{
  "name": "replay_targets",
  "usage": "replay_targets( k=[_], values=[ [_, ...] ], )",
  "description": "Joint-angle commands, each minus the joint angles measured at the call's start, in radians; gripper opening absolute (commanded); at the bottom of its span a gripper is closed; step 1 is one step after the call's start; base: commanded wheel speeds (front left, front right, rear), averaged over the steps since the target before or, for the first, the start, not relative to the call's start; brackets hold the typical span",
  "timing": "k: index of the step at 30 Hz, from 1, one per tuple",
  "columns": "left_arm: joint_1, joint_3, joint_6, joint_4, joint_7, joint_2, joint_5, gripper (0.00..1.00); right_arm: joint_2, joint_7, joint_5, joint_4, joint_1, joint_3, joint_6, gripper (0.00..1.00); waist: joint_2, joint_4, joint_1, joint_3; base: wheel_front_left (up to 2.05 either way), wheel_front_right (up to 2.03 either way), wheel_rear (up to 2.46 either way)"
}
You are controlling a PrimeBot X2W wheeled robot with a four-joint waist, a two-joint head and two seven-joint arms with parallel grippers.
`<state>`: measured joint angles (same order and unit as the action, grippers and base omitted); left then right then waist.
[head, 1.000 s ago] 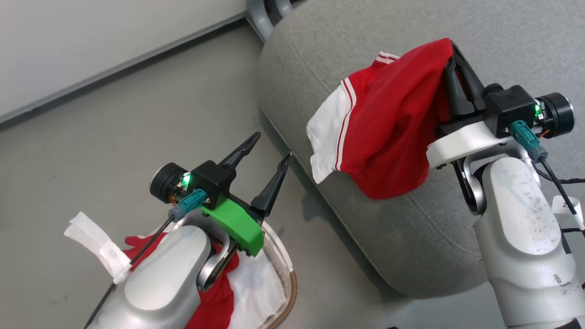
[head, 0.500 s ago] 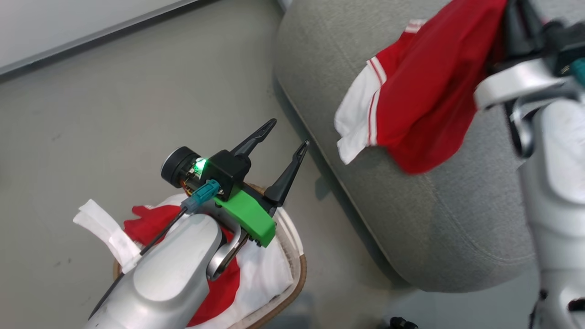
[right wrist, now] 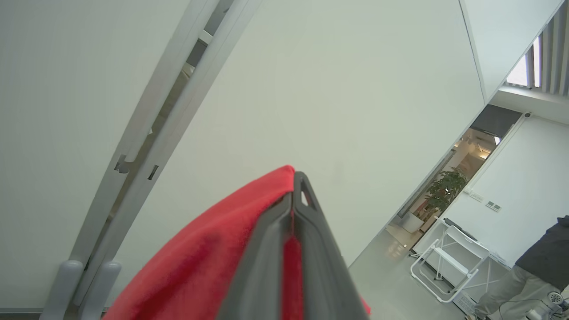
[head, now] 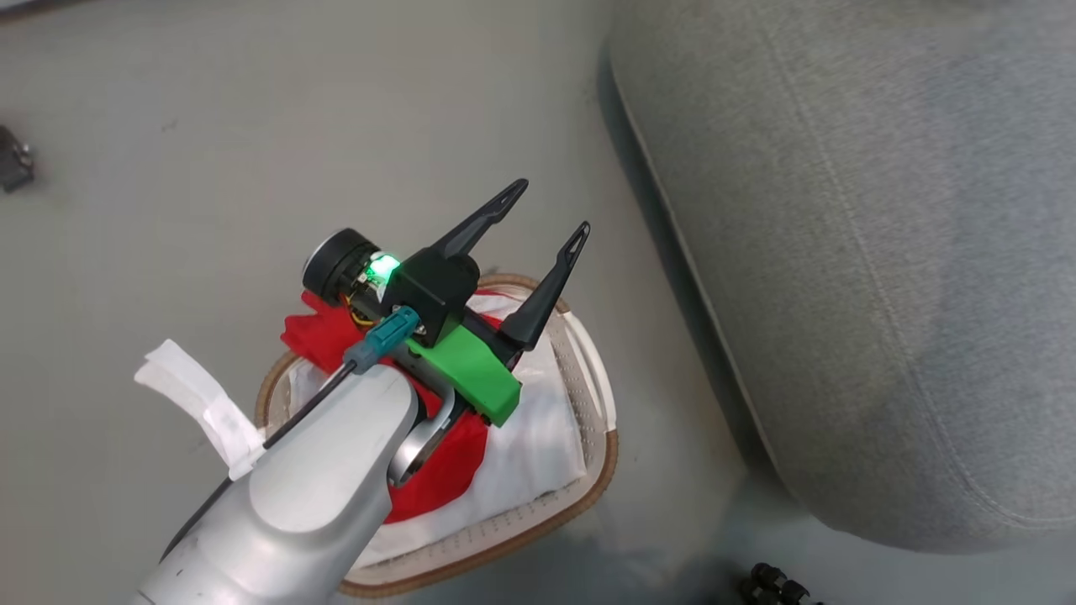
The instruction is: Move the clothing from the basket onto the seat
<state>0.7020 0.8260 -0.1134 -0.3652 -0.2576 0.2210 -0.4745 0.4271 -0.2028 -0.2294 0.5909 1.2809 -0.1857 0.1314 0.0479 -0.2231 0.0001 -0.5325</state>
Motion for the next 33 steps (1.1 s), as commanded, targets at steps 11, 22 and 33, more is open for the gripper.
replay_targets(
  k=[11,22,33],
  values=[
    [0.039,0.008,0.019,0.024,0.006,0.014,0.019,1.00,-0.038,-0.046,-0.110,0.214,-0.185,-0.077,-0.001,0.00,0.0000,0.102,-0.0001,-0.143,0.00,0.00,0.00],
    [0.004,-0.011,0.034,0.028,0.000,0.031,-0.004,1.00,-0.113,-0.061,-0.123,0.214,-0.313,-0.123,-0.001,0.36,0.0000,0.085,-0.0001,-0.115,0.00,0.00,0.00],
    [-0.056,-0.071,0.036,0.018,-0.008,0.018,-0.040,1.00,-0.124,-0.060,-0.071,0.127,-0.429,-0.055,-0.001,1.00,0.0000,0.083,-0.0001,0.003,0.00,0.00,0.00]
  ],
)
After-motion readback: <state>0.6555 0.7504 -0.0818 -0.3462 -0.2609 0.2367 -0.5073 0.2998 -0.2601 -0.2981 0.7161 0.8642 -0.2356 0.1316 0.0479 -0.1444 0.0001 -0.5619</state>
